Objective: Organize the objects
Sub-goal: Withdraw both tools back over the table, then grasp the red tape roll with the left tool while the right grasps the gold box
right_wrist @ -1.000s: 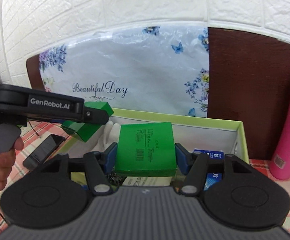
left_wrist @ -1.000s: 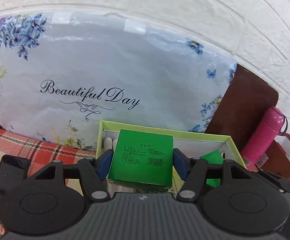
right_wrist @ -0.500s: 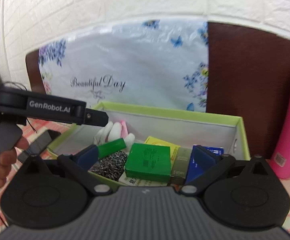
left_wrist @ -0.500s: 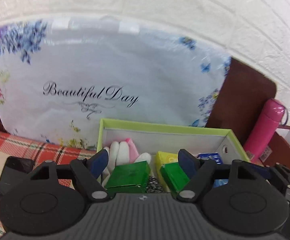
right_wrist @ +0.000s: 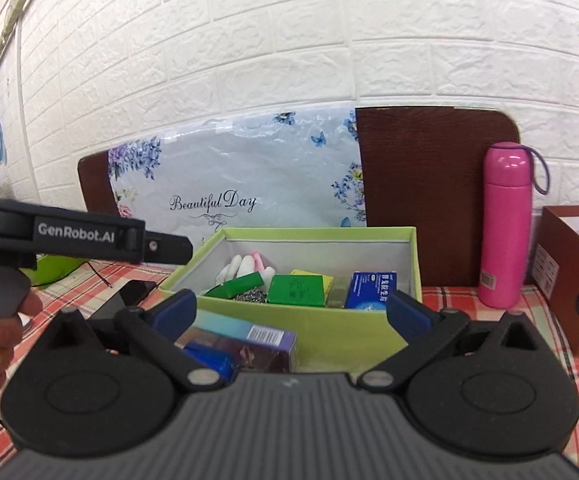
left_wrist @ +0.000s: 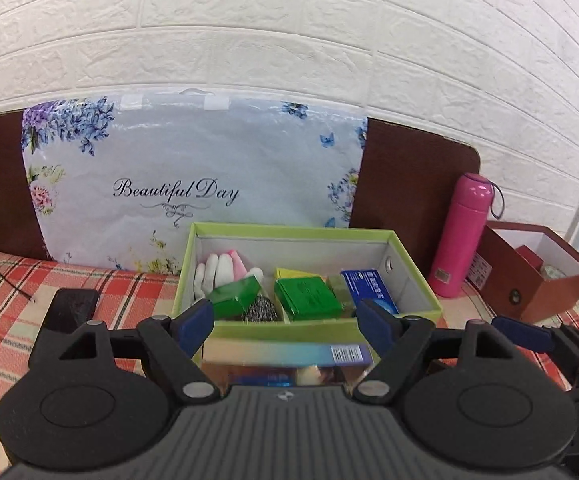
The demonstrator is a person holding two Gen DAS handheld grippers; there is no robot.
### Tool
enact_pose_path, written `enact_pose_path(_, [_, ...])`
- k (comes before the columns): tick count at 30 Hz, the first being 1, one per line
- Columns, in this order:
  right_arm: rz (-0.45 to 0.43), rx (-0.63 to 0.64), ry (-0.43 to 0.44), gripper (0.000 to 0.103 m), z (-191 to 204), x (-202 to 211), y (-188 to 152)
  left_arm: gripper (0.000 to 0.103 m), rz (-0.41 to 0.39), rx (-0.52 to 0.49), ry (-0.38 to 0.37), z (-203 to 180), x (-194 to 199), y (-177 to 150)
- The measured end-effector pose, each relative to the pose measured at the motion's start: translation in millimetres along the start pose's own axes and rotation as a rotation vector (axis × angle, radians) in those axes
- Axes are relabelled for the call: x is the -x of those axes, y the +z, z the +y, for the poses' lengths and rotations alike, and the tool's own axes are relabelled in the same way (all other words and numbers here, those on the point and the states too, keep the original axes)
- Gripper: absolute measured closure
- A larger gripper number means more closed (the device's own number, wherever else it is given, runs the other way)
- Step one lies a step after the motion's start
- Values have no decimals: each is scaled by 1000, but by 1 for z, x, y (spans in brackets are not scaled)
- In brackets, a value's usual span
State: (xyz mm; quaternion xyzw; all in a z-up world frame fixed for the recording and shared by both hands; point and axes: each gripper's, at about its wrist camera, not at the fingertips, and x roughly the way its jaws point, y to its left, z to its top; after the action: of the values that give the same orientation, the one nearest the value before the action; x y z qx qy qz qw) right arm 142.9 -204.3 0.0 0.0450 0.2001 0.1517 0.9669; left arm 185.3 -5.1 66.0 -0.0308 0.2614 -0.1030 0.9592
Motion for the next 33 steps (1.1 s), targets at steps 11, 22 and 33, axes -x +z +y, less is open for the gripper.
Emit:
enact_pose_path(11, [62,-47,-38,0,11,47,-72,21,72,79,6,23,29,-80])
enact_pose_path(22, [158,-125,-100,13,11,4,-90,21,167,158,29,49,24,-127])
enact_pose_path(33, [228,-88,-66,80,10,-34,-90,21,161,106,-27,41,-3,-121])
